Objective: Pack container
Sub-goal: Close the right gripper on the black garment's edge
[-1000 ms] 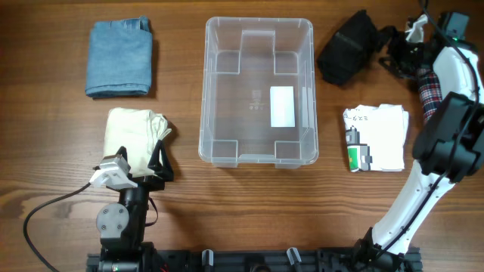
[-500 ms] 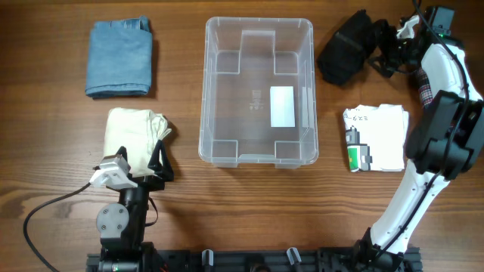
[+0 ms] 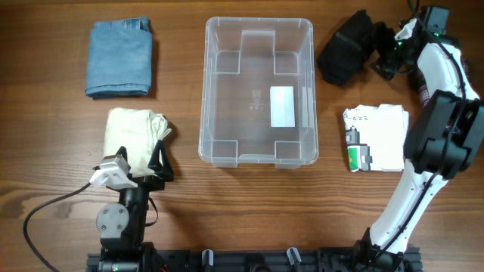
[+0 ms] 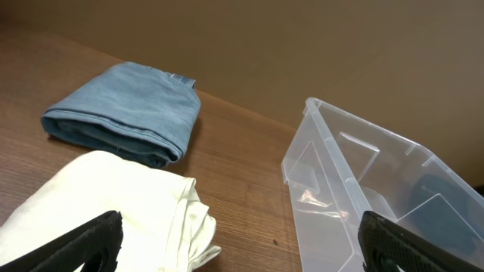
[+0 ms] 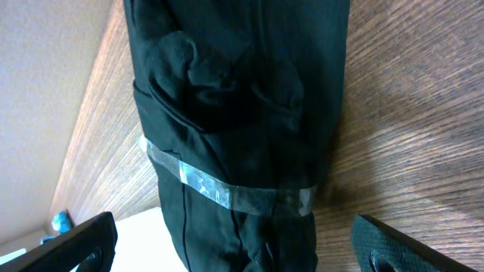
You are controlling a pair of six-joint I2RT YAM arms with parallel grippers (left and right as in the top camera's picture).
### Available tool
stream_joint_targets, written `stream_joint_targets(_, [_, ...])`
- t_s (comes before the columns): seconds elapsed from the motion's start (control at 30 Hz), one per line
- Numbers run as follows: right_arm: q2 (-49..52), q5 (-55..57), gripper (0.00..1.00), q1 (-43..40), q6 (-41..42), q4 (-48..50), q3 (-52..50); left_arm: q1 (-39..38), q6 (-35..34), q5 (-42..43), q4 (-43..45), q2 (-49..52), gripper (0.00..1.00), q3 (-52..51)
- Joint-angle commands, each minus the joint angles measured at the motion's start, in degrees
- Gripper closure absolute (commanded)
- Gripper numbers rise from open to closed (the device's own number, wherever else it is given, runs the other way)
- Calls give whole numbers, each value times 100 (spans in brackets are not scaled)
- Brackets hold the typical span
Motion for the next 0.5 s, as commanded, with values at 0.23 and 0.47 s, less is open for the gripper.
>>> stream_joint_targets(0.23, [2,72,0,61,240,745,-610,37,116,63,-20,-13,0,-33])
stream_joint_targets(0.47, [2,140,0,306,400,1204,-743,37,116,63,-20,-13,0,-33])
